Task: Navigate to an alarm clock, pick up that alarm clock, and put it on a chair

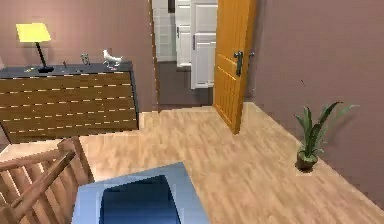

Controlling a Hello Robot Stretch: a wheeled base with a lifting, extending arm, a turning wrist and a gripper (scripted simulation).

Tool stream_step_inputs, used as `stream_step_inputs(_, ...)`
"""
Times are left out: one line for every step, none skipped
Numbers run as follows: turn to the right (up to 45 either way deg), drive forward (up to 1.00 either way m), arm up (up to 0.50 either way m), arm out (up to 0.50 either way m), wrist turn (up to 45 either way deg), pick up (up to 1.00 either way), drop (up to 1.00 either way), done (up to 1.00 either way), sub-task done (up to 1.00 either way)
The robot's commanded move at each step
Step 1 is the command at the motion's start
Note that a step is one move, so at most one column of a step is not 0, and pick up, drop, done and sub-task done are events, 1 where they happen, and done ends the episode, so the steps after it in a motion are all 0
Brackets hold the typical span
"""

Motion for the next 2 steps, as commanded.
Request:
stream_step_inputs(0.0, 1.0, 0.0, 0.0, 0.0, 0.0, 0.0, 0.0, 0.0)
stream_step_inputs(0.0, 1.0, 0.0, 0.0, 0.0, 0.0, 0.0, 0.0, 0.0)
